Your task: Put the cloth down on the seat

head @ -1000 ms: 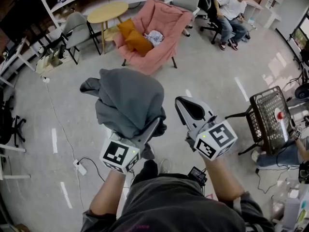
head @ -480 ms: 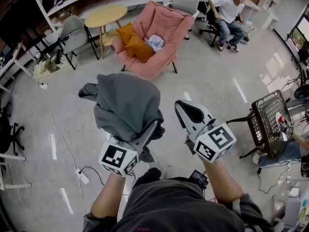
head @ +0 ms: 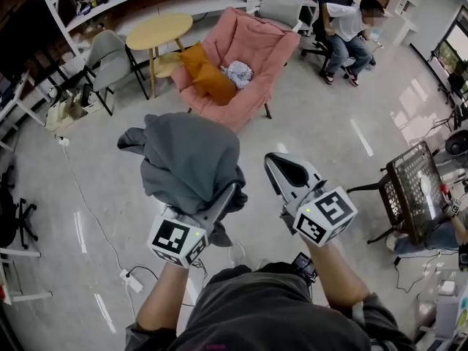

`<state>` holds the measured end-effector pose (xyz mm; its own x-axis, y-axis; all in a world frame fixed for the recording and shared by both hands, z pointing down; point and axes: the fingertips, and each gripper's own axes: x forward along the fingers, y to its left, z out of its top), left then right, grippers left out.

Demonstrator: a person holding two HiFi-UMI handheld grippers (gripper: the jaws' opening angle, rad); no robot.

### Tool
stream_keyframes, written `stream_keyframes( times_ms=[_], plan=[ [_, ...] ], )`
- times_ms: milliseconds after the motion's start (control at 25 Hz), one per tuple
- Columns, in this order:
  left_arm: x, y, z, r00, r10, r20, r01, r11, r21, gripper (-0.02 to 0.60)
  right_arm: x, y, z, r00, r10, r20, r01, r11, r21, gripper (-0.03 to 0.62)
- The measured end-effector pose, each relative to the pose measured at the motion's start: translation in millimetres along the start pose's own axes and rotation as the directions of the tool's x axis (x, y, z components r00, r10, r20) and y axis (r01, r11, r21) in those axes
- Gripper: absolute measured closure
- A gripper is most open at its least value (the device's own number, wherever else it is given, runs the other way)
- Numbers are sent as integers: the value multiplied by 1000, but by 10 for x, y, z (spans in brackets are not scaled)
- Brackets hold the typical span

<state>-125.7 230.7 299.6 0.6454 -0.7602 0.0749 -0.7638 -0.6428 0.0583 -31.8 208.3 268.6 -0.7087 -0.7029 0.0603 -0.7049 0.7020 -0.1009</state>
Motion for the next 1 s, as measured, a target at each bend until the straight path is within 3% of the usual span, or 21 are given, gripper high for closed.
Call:
stream_keyframes(
  times_ms=[560,1000],
  plan=[
    [369,597,56,1000,-8,1,8,1000,-1,281,582,-363,30,1000,-18,-9,18,1000,4,579],
    [1149,1030,102,1000,10,-13,-10,1000,0,281,1128,-1091,71,1000,10,-5,-10,999,32,579]
  ],
)
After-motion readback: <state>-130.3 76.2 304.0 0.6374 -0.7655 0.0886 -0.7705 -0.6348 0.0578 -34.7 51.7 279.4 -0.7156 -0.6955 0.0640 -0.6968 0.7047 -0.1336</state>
